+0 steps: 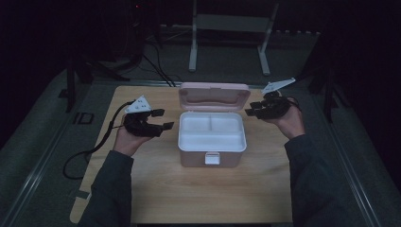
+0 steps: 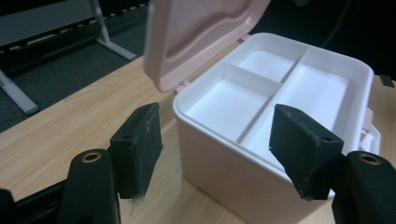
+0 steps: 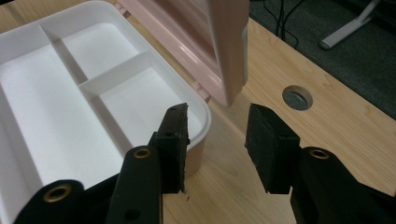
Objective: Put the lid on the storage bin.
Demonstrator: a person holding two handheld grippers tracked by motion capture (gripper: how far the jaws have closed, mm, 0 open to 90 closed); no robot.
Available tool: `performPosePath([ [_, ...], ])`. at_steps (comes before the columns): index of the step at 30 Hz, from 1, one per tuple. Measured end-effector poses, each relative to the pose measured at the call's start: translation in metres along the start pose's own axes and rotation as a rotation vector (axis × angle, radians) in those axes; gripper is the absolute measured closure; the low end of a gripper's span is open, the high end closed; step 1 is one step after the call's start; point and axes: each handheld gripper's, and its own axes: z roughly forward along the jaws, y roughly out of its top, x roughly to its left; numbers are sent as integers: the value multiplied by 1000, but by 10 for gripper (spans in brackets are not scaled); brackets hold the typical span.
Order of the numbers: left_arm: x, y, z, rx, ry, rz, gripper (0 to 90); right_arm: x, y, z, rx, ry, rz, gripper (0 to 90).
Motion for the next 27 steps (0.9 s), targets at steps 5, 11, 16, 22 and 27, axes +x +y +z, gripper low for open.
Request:
performPosePath([
  [5,8,9,2,9,2,9,344,-2,4,3,-5,-1,7,593],
  [11,13,15,10,22,-7,15,360,-7,7,5,-27,1,26,592],
  [16,14,19,17,28,-22,25,388,-7,8,7,-33,0,28,582],
  [22,17,25,24,41,-28,32,404,-7,10,10,-40,2,27,582],
  [27,21,30,29,29,-34,25,408,-7,12,13,-34,7,19,581],
])
